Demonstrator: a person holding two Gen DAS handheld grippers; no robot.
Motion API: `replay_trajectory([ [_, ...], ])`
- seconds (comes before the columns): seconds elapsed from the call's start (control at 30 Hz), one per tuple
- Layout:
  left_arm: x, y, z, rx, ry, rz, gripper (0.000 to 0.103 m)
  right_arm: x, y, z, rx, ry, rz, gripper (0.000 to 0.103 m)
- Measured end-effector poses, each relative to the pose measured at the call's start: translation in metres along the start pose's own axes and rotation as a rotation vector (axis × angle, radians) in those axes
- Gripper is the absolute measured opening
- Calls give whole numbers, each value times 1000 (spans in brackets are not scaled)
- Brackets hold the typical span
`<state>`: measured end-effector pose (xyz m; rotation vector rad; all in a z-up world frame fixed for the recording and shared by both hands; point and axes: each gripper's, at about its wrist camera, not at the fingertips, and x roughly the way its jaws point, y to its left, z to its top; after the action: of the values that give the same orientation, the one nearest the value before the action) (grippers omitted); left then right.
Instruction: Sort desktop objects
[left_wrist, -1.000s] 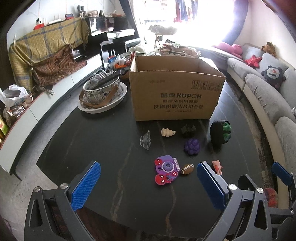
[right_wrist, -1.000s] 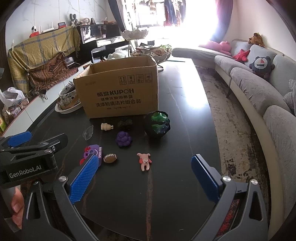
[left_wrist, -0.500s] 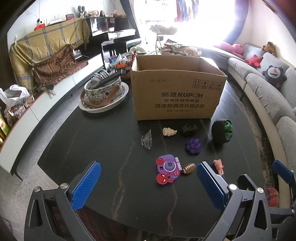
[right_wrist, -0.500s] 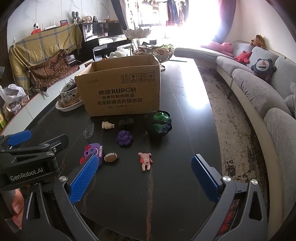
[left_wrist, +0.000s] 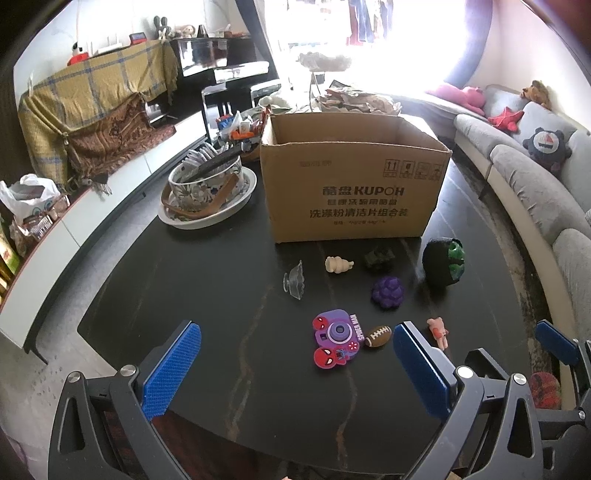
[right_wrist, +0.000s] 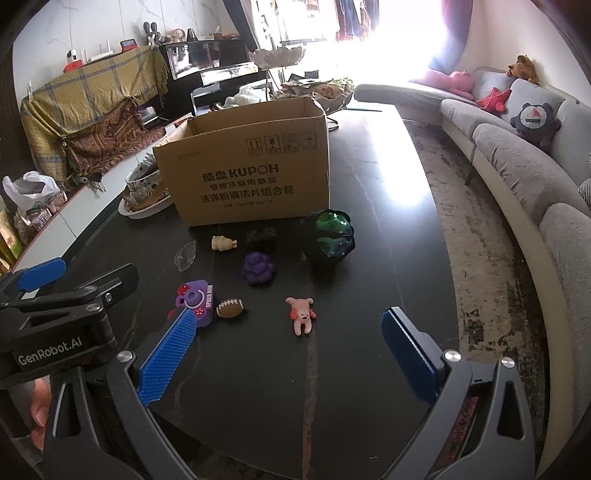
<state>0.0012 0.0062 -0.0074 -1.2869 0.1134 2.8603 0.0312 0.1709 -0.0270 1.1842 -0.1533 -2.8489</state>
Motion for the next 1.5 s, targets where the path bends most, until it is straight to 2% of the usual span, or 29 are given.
replay_trajectory([
  [0.6, 2, 0, 2, -1, -1, -8, 103, 0, 1, 3, -19, -5, -32, 100],
  [0.9, -6, 6, 7, -31, -36, -13, 103, 3, -1, 4, 5, 6, -46, 102],
  [1.5, 6, 1, 5, -5, 16, -35, 103, 5, 3, 6, -24, -26, -40, 102],
])
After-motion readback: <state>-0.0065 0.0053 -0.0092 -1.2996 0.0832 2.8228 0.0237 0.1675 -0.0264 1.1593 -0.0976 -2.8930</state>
